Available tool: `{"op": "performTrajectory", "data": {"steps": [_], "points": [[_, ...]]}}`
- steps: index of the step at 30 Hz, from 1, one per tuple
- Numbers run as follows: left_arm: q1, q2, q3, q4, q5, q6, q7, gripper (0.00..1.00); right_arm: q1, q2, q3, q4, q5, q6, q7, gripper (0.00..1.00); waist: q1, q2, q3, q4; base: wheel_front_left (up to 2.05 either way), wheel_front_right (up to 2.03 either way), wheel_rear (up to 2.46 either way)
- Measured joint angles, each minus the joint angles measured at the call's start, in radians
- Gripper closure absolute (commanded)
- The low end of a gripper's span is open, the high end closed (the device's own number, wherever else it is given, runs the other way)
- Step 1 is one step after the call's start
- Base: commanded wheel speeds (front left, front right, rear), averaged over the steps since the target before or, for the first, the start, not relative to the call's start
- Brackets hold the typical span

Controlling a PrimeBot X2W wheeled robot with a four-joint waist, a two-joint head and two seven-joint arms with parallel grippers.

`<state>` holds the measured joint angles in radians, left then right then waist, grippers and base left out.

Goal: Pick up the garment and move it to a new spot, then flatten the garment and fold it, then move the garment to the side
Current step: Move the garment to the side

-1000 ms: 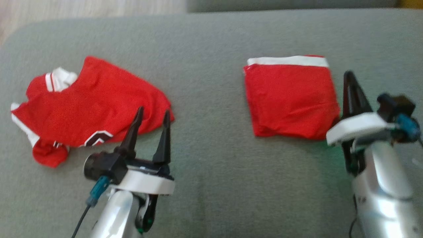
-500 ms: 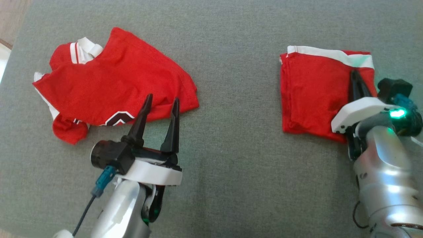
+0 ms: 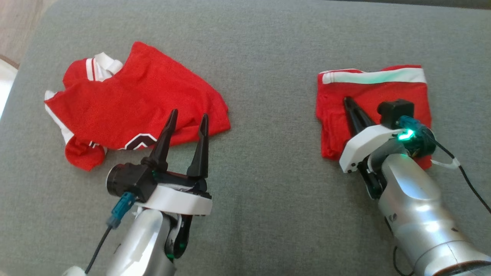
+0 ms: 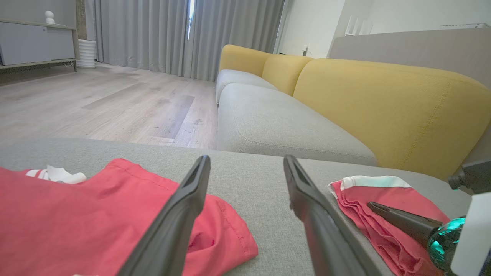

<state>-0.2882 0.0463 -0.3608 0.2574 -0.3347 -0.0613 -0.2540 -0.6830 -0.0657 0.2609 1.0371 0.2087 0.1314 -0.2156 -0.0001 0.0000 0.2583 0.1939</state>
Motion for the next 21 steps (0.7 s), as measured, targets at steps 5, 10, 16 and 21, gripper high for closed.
{"op": "performTrajectory", "data": {"steps": [5,10,16,21], "points": [[0.008,0.000,0.026,0.001,0.001,0.001,0.000,0.00,-0.005,0.001,0.048,0.006,0.054,0.000,-0.015,1.00,0.0000,0.0000,-0.021,-0.027,0.00,0.00,0.00],[0.026,0.000,0.069,-0.001,0.011,0.001,-0.001,0.00,0.000,0.001,-0.029,-0.042,0.059,0.000,-0.032,1.00,0.0000,0.0000,-0.057,-0.067,0.00,0.00,0.00],[0.075,0.000,0.102,-0.002,0.012,0.000,-0.002,0.00,0.121,-0.011,-0.205,-0.289,-0.021,0.000,-0.034,1.00,0.0000,0.0000,-0.112,-0.117,0.00,0.00,0.00],[0.107,0.000,0.113,-0.002,0.017,0.000,-0.002,0.00,0.312,-0.005,-0.300,-0.419,-0.067,0.000,-0.034,1.00,-0.0001,0.0000,-0.158,-0.153,0.00,0.00,0.00]]}}
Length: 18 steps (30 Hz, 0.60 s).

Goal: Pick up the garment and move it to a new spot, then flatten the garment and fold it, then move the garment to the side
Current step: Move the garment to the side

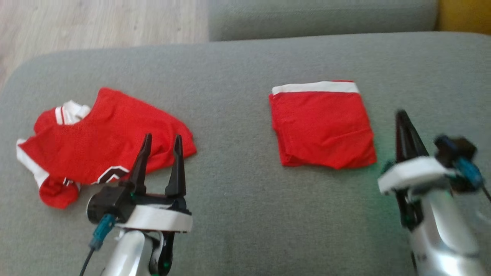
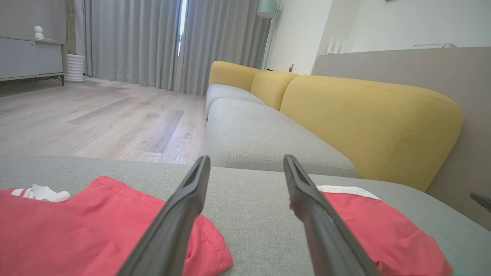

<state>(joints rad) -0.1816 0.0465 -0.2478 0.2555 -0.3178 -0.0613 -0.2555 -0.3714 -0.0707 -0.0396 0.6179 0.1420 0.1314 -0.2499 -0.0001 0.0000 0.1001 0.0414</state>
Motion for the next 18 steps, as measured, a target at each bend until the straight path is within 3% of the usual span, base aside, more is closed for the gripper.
{"op": "performTrajectory", "data": {"steps": [1,2,3,9,18], "points": [[0.007,0.000,0.004,0.000,0.006,0.001,0.000,0.00,0.030,0.002,-0.018,-0.030,-0.006,0.000,0.000,1.00,0.0000,0.0000,-0.008,-0.006,0.00,0.00,0.00],[0.014,0.000,0.009,0.000,0.010,0.001,0.000,0.00,0.055,0.004,-0.031,-0.060,-0.011,0.000,0.000,0.41,-0.0001,0.0000,-0.015,-0.012,0.00,0.00,0.00],[0.020,0.000,0.013,0.000,0.009,0.001,0.000,0.00,0.076,0.006,-0.042,-0.088,-0.011,0.000,0.000,0.00,-0.0001,0.0000,-0.021,-0.017,0.00,0.00,0.00],[0.051,0.000,0.015,0.001,0.009,0.000,0.000,0.00,0.160,0.015,-0.060,-0.187,-0.008,0.000,-0.001,0.00,0.0000,0.0000,-0.040,-0.028,0.00,0.00,0.00],[0.069,0.000,0.018,0.011,0.010,-0.010,0.000,0.00,0.255,0.024,-0.037,-0.210,0.025,0.000,-0.001,0.00,0.0001,0.0000,-0.061,-0.025,0.00,0.00,0.00]]}}
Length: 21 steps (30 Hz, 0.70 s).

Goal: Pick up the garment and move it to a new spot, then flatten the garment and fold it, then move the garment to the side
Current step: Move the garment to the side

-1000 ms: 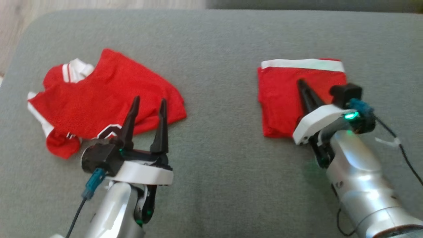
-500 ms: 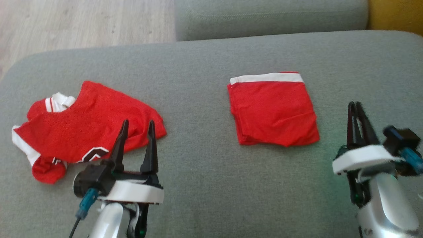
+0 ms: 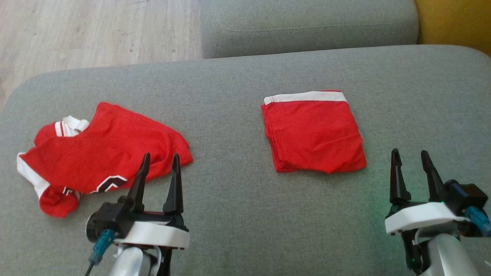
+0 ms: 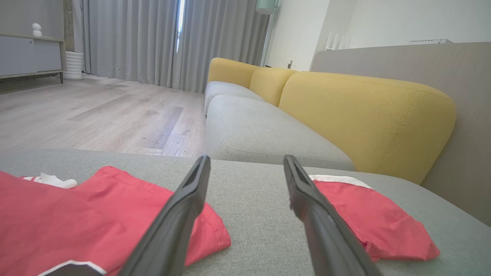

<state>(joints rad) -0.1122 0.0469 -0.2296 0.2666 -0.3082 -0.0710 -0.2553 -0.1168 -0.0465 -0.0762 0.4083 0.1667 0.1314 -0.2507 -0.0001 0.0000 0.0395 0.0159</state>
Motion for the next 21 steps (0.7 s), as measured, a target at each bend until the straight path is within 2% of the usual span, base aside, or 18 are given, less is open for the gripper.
{"op": "performTrajectory", "data": {"steps": [10,16,21], "points": [[-0.001,0.000,-0.003,-0.003,0.001,0.000,0.000,0.00,-0.017,0.000,0.006,0.000,-0.022,0.000,0.015,0.00,0.0000,0.0000,0.020,0.012,0.00,0.00,0.00],[-0.016,0.000,-0.020,-0.008,0.001,0.000,0.000,0.00,-0.123,0.000,0.002,0.041,-0.053,0.000,0.106,0.00,0.0001,0.0000,0.069,0.036,0.00,0.00,0.00],[-0.069,0.000,-0.046,-0.012,0.001,-0.001,0.000,0.00,-0.237,-0.001,-0.038,0.150,-0.063,0.000,0.200,0.00,0.0003,0.0000,0.118,0.070,0.00,0.00,0.00]]}}
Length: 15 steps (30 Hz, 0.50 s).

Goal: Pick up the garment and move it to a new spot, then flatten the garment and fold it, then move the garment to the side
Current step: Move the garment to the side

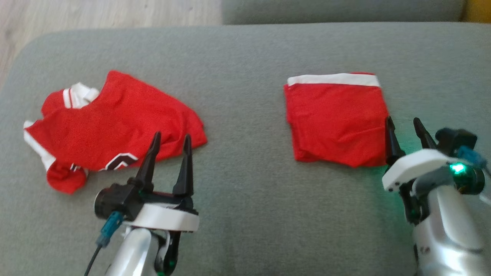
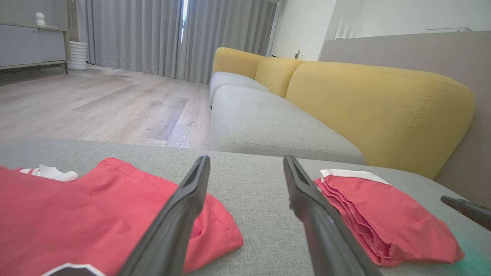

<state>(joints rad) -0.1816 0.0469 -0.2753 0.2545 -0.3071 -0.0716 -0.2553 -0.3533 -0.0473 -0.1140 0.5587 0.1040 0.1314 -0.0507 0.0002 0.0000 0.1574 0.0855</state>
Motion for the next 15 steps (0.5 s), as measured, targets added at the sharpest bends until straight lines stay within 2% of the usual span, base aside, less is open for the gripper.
{"op": "performTrajectory", "data": {"steps": [9,14,15], "points": [[-0.038,0.000,-0.048,0.001,-0.008,0.001,0.000,0.00,-0.178,-0.001,-0.069,0.256,0.049,0.000,0.091,0.00,0.0000,0.0000,0.066,0.070,0.00,0.00,0.00],[-0.048,0.000,-0.051,0.000,-0.012,0.010,0.000,0.00,-0.256,-0.011,-0.086,0.352,0.010,0.000,0.095,0.00,-0.0002,0.0000,0.087,0.085,0.00,0.00,0.00],[-0.048,0.000,-0.052,0.000,-0.012,0.010,0.000,0.00,-0.270,-0.014,-0.082,0.366,-0.002,0.000,0.089,0.75,-0.0002,0.0000,0.090,0.085,0.00,0.00,0.00]]}}
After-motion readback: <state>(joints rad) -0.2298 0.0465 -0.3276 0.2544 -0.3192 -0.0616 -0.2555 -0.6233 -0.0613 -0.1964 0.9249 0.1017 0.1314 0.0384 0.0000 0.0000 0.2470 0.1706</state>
